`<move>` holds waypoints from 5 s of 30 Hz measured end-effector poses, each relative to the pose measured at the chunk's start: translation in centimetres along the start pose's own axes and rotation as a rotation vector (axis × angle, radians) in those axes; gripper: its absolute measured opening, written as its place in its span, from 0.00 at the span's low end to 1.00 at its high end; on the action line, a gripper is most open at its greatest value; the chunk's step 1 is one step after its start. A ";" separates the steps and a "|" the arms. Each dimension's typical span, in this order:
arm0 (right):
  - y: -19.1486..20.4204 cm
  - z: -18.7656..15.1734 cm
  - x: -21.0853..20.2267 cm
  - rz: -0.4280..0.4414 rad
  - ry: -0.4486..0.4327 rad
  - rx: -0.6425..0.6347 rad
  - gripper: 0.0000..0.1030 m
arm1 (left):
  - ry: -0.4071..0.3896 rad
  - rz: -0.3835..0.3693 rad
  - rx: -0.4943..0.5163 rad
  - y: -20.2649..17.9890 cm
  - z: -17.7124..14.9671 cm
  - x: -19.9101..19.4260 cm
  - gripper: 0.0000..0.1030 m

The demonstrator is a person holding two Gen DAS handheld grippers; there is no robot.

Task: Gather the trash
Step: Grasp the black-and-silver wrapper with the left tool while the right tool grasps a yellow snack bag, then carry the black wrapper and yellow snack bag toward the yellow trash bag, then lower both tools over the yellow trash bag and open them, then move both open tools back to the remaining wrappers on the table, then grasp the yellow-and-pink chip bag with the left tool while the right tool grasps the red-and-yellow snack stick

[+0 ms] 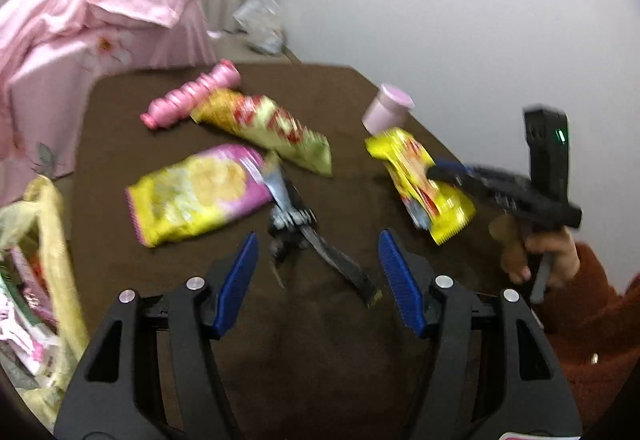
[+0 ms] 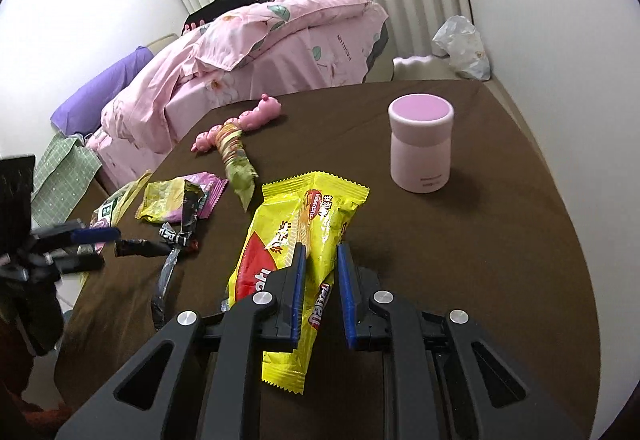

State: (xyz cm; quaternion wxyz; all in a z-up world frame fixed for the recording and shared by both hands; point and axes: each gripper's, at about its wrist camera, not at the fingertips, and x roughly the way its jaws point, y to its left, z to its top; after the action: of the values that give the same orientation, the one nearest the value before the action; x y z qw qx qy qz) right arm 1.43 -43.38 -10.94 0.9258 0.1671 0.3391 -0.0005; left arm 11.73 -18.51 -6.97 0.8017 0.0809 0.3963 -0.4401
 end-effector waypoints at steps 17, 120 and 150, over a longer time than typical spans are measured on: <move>0.7 0.1 -3.2 0.021 -0.071 -0.030 0.16 | 0.143 0.183 -0.064 -1.1 0.3 7.5 0.20; 20.6 7.4 9.0 0.205 0.034 -0.350 0.49 | -0.338 0.353 -0.416 16.7 -5.5 -12.3 0.55; 6.7 5.1 7.6 0.056 0.134 -0.263 0.66 | 0.045 0.082 -0.102 6.1 -0.6 2.6 0.55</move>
State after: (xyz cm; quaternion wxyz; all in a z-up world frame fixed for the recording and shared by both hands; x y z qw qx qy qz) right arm 11.25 -37.75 -9.97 0.9147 0.0534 0.3924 0.0806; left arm 16.89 -16.22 -10.50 0.8131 0.0662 0.4323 -0.3842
